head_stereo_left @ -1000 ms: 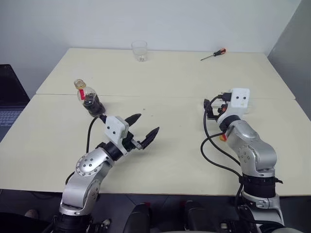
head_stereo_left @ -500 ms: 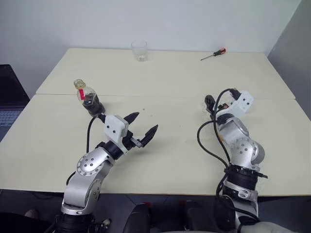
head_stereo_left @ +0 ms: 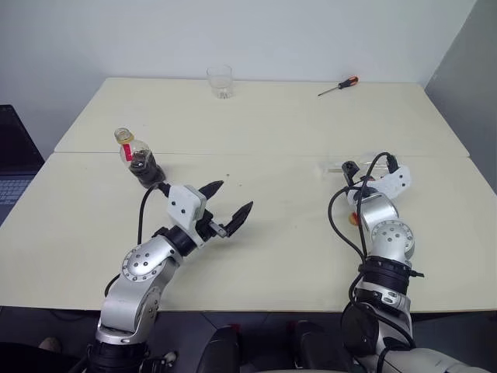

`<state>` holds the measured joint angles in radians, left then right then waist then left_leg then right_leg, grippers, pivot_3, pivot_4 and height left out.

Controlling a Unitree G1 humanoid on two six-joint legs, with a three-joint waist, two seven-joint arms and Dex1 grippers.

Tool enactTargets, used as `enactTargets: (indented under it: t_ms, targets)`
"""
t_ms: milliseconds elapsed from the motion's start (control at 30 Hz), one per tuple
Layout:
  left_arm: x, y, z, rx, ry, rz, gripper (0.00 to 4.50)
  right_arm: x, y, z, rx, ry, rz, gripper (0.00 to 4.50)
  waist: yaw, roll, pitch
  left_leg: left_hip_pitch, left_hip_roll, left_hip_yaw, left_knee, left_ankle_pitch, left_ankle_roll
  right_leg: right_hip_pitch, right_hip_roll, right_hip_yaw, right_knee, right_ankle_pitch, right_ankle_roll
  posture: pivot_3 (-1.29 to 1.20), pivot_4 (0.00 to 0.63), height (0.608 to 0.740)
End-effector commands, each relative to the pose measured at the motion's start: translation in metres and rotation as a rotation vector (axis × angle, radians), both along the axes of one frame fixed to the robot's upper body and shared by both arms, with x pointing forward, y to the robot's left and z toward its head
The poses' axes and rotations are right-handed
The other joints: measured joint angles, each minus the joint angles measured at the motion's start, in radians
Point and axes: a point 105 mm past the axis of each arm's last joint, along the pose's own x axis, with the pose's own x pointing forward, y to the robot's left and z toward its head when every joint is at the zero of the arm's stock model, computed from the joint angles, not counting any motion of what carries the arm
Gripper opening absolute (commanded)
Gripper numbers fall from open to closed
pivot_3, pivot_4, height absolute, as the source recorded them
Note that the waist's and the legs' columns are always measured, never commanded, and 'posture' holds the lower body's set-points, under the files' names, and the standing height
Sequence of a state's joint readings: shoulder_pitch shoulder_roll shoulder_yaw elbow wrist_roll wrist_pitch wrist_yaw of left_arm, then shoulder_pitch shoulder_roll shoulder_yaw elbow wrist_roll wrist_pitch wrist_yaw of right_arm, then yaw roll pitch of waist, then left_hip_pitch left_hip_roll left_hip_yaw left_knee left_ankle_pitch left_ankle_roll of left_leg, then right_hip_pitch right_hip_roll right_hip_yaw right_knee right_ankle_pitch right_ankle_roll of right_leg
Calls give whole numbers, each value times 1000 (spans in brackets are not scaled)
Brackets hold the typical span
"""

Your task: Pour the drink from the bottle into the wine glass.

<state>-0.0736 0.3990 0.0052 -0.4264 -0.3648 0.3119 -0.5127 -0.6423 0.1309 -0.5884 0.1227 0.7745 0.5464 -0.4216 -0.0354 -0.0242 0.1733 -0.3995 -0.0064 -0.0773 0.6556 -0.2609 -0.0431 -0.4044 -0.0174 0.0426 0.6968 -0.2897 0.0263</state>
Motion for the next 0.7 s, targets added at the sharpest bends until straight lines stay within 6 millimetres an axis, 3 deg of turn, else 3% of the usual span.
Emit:
enactTargets:
  t_ms: [33, 433, 700]
  targets:
    - [-2, -2, 17, 4, -72, -7, 4463, 9, 18, 20, 108, -89, 17, 4500, 0, 0, 0, 0, 0, 0, 0, 0, 0, 0, 0, 0, 0, 0, 0, 0, 150, 740]
    - [-2, -2, 19, 0, -75, -10, 4463, 23, 32, 25, 156, -121, 49, 4500, 0, 1, 0, 0, 0, 0, 0, 0, 0, 0, 0, 0, 0, 0, 0, 0, 150, 740]
    - [-4, -5, 20, -3, -74, -14, 4463, 42, 27, 21, 121, -128, 33, 4500, -1, 1, 1, 0, 0, 0, -1, 0, 0, 0, 0, 0, 0, 0, 0, 0, 150, 740]
